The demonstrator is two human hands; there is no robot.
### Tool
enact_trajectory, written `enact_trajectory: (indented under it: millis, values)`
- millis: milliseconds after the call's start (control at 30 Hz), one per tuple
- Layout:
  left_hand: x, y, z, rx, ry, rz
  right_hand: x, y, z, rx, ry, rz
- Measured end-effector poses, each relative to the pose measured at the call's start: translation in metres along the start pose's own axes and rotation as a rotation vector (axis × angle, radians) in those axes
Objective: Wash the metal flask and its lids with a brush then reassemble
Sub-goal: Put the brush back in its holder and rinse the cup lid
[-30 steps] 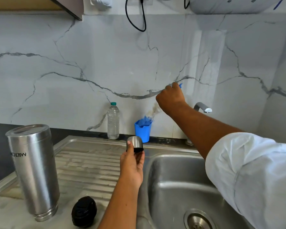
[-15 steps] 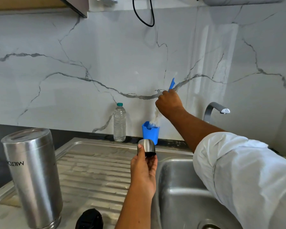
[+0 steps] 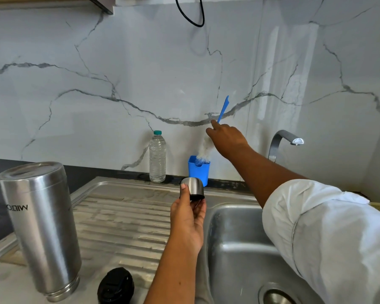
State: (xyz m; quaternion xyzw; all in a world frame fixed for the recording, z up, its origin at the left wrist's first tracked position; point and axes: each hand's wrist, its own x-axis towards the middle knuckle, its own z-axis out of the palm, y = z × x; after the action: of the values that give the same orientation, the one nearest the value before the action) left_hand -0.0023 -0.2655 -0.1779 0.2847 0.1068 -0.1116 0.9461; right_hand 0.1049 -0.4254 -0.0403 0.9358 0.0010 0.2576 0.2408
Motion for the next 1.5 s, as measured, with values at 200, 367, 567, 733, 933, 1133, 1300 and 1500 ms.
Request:
enact_trajectory:
  millis: [200, 367, 567, 733, 933, 1133, 1300, 1500]
  values:
    - [-0.001, 0.001, 0.0, -0.004, -0.004, -0.007, -0.005, 0.006, -0.003, 0.014, 0.001, -0.058]
    - [0.001, 0.0, -0.001, -0.003, -0.003, -0.01, -0.007, 0.007, -0.005, 0.006, 0.013, -0.068]
    - [0.003, -0.001, -0.002, -0.005, -0.017, -0.009, -0.018, 0.009, 0.0, 0.007, 0.065, -0.085]
    - [0.006, -0.002, -0.002, 0.031, -0.035, -0.006, -0.046, 0.011, 0.008, 0.075, 0.096, -0.062]
    - [0.0, -0.008, 0.001, 0.18, -0.094, 0.013, -0.112, 0.025, 0.003, 0.326, -0.104, 0.048]
    - [-0.026, -0.028, 0.015, 0.526, -0.275, 0.114, -0.199, 0.046, -0.015, 0.98, -0.427, 0.157]
    - [-0.054, -0.063, 0.027, 0.87, -0.42, 0.12, -0.252, 0.052, -0.016, 1.041, -0.414, 0.115]
    - [-0.051, -0.089, 0.076, 1.035, -0.502, 0.153, -0.272, 0.075, 0.003, 1.199, -0.211, 0.341]
